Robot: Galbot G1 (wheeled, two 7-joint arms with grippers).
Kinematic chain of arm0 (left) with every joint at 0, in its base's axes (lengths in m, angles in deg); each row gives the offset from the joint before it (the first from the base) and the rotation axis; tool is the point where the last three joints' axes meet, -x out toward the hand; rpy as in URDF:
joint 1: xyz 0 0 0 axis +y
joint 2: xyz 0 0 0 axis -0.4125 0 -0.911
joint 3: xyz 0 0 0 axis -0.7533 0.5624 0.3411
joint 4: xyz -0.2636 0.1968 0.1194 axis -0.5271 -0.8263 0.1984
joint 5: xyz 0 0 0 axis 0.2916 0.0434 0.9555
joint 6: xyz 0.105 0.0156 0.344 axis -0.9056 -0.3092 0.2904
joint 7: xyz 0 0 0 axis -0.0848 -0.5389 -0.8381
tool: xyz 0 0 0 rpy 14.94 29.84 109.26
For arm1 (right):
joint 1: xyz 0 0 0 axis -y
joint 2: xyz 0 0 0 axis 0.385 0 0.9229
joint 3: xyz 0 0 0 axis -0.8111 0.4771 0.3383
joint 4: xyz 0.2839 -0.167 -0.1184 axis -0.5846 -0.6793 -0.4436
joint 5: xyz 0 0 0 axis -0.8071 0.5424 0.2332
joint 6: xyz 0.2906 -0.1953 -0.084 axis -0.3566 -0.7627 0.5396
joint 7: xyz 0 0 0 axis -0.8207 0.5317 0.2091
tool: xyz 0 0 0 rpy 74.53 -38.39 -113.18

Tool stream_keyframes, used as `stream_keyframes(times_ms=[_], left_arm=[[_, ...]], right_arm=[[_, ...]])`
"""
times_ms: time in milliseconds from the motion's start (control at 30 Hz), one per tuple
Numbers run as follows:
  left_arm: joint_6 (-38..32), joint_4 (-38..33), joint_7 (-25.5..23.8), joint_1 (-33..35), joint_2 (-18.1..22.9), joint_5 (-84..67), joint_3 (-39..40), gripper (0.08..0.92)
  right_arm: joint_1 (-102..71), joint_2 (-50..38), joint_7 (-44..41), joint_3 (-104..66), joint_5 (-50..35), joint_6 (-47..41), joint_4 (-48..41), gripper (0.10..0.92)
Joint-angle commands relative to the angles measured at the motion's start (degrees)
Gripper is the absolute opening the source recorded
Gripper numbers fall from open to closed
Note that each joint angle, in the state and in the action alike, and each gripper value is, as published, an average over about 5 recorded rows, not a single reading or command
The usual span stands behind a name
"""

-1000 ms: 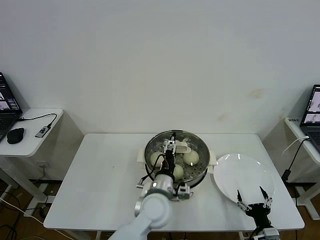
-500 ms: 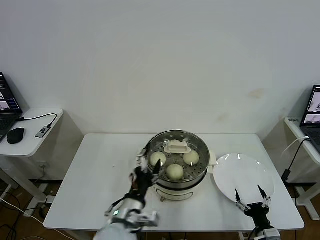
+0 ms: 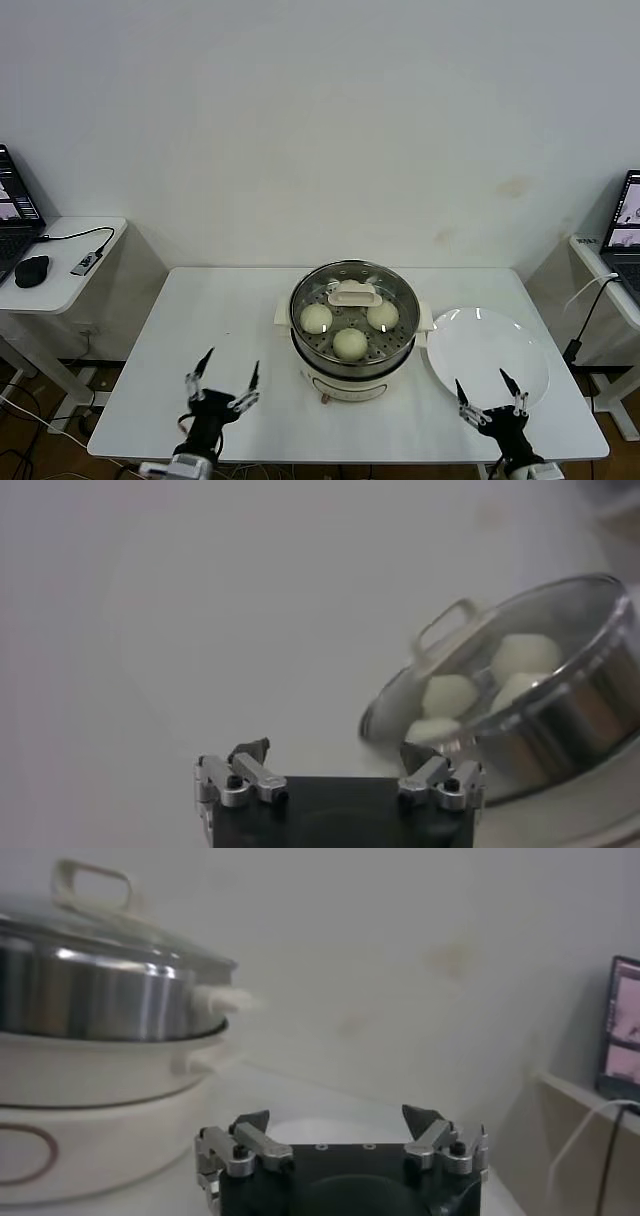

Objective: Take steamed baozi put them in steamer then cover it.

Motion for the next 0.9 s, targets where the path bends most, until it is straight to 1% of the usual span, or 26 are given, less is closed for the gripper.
stream_keyframes(times_ms=[33, 167, 467, 667, 900], left_arm=[[-9.92, 5.23, 3.69, 8.02, 3.76, -21.66, -7.7, 0.823], [-9.94, 5.68, 1.13, 8.52, 4.74, -20.12, -8.12, 0.823], [-8.96, 5.02, -1.69, 10.75, 6.44, -17.11, -7.34, 0.823], [-7.86, 4.74, -2.25, 11.1, 7.49, -16.0, -6.63, 0.823], [-7.33, 5.18, -3.43, 11.27, 7.15, -15.35, -6.73, 0.823]], right_arm=[[-9.16, -6.91, 3.89, 5.7, -8.71, 0.63, 2.78, 0.823], [-9.81, -6.67, 5.64, 7.71, -8.63, -0.14, 3.21, 0.823], [-10.03, -6.29, 7.33, 9.75, -7.1, 0.59, 3.14, 0.823], [-9.83, -5.91, 7.82, 10.43, -7.04, 1.29, 2.68, 0.823], [-9.9, -5.57, 8.13, 10.82, -6.54, 1.48, 1.98, 0.823]])
